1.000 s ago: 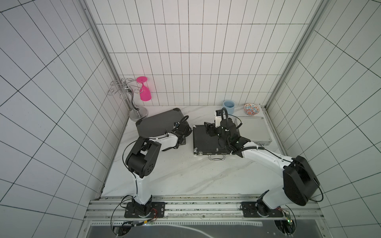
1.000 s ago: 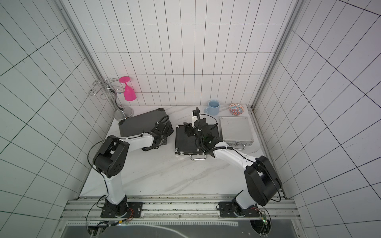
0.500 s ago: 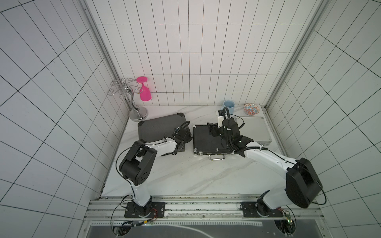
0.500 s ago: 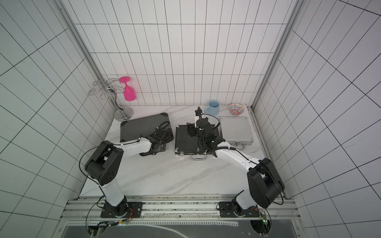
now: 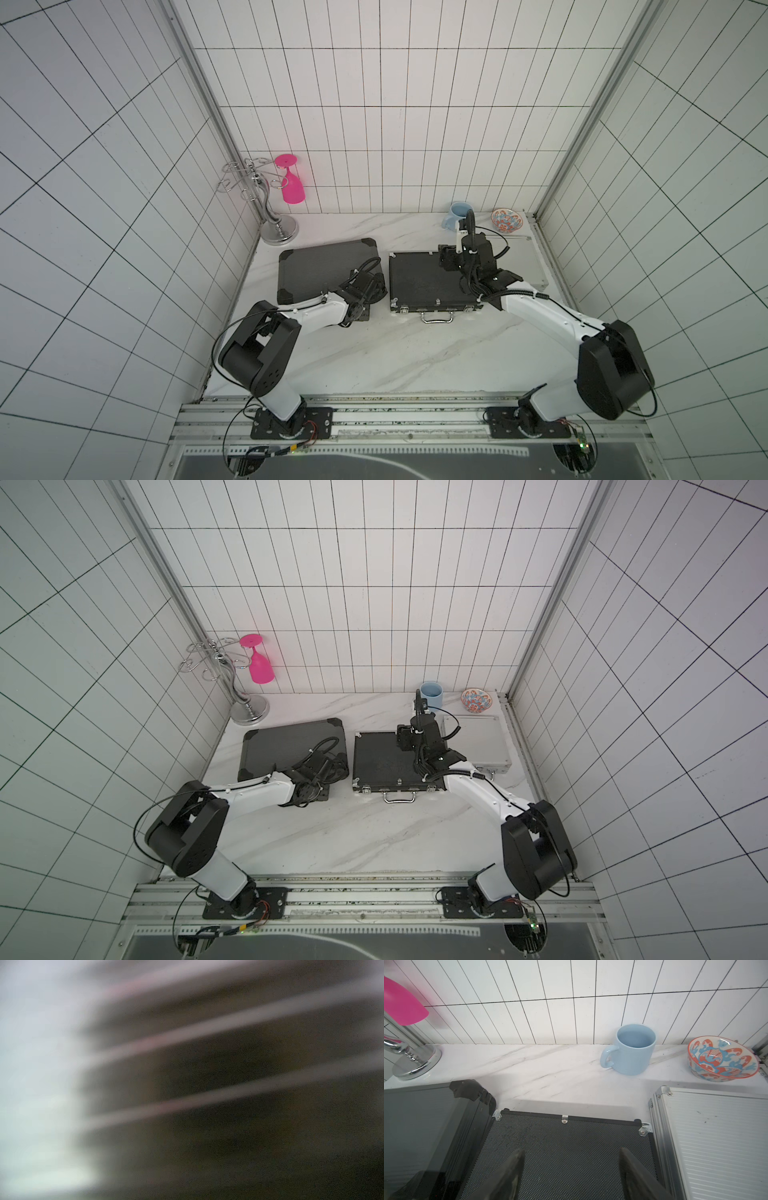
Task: Close the poker set cases
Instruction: Move the poker set case to the center of the board.
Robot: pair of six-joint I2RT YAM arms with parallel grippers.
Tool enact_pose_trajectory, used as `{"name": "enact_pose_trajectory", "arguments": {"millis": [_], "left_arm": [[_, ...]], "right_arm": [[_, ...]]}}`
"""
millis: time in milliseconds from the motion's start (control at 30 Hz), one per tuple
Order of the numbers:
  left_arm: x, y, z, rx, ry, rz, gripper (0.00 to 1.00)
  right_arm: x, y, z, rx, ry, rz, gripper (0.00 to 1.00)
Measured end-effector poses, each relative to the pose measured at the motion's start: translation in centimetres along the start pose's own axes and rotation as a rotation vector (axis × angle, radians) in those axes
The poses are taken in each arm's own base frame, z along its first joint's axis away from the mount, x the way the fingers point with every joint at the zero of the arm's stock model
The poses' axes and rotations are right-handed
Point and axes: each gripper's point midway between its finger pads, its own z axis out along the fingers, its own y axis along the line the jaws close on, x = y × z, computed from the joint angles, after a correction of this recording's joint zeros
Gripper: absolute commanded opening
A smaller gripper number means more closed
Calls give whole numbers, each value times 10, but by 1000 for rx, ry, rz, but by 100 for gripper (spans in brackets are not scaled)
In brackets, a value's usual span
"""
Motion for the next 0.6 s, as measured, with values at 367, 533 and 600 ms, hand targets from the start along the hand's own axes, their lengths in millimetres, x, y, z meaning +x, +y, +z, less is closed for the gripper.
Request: {"name": "enact_pose_trajectory", "arguments": {"millis": [367, 533, 600], "left_arm": [[-5, 2, -29, 12, 11, -32, 63], [-56, -15, -81, 121, -149, -74, 71], [-75, -22, -96, 158, -204, -87, 74]], "right_arm": [[21, -20, 9, 58, 80, 7, 75], [23, -25, 10, 69, 90, -1, 79], [24, -29, 9, 80, 95, -3, 80]]}}
